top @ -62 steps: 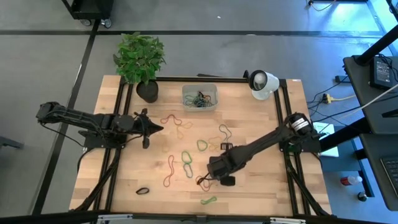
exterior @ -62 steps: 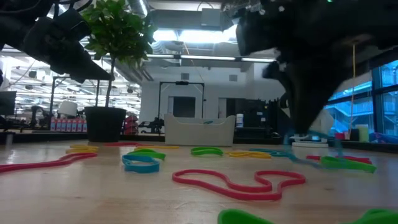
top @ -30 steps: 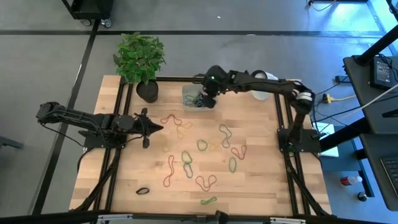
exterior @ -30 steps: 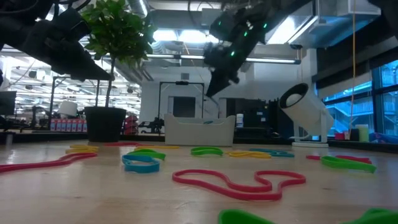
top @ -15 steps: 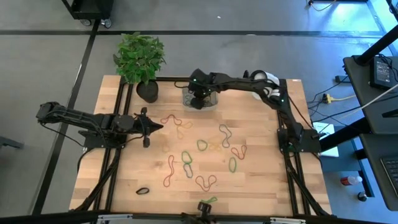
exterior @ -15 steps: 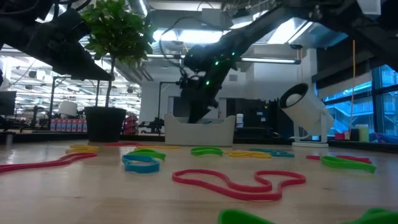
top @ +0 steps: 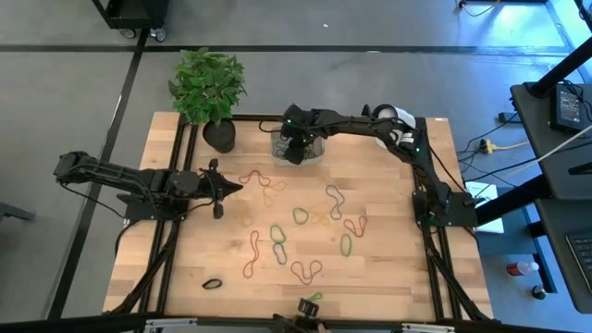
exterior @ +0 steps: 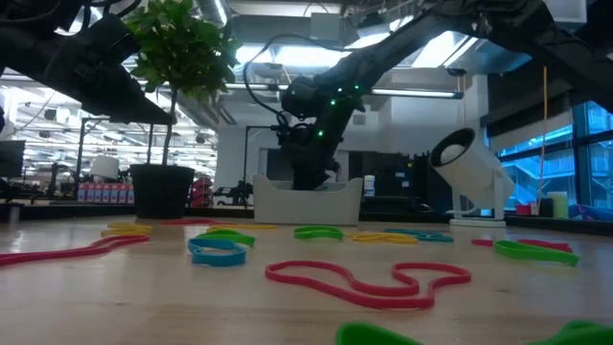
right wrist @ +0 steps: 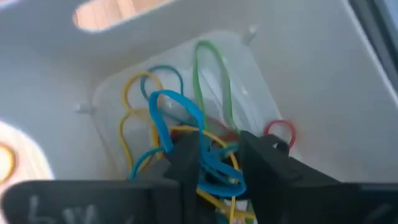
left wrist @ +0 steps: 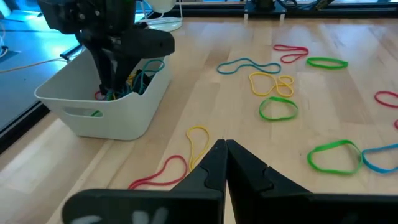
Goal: Pick and place rubber bands into bin
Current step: Put the blue rubber band into the gray bin, then put the black rubber band into the gray bin
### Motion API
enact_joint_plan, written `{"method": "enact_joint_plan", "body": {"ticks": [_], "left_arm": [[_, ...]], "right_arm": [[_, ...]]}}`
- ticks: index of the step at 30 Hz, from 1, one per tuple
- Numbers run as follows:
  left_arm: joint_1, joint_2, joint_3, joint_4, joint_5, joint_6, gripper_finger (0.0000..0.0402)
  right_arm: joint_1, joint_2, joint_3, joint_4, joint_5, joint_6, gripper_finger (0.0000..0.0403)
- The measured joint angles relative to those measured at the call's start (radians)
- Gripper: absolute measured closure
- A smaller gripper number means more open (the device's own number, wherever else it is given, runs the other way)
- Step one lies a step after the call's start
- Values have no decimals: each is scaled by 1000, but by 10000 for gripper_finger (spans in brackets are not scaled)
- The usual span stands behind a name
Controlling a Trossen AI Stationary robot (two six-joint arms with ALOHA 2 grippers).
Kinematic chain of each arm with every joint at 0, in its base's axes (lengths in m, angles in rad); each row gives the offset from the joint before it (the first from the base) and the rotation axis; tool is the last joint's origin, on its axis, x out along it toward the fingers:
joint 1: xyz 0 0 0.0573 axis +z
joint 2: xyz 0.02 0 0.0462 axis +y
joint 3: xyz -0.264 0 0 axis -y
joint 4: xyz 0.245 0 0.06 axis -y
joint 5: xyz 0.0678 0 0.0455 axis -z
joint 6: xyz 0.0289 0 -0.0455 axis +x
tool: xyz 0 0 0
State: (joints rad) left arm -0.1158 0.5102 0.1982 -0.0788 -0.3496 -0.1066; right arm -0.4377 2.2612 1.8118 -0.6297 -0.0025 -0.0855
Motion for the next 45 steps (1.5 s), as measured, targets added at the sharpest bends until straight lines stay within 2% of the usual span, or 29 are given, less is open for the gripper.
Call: {"method": "enact_joint_plan", "body": {"ticks": [5, 10, 16, 20, 25, 28, 31, 37, 45], "left_arm": [[0, 0, 0, 0, 0, -2, 400], [0, 0, 0, 0, -1, -2, 396], [0, 0, 0, 0, -1, -2, 400], [0, 0, 0, 0, -1, -2, 396], [0, 0, 0, 0, 0, -3, 400], [0, 0, 0, -1, 1, -9, 400], [0, 0, 0, -2, 6, -14, 396], [0, 0, 0, -2, 4, -13, 396], [0, 0, 0, -4, 20, 49, 399]], "right_arm": [[0, 0, 23, -71, -5, -29, 245], [0, -1, 93, -137, -12, -51, 242], [-1, -2, 189, -196, 4, -53, 252], [-1, -2, 248, -322, 7, -51, 262], [-1, -53, 239, -441, 19, 2, 307], [4, -125, 162, -445, 35, 32, 353], [23, -232, 26, -389, 39, 59, 394], [119, -540, -376, -166, 48, 163, 388], [355, -947, -912, 154, 219, 404, 395]]}}
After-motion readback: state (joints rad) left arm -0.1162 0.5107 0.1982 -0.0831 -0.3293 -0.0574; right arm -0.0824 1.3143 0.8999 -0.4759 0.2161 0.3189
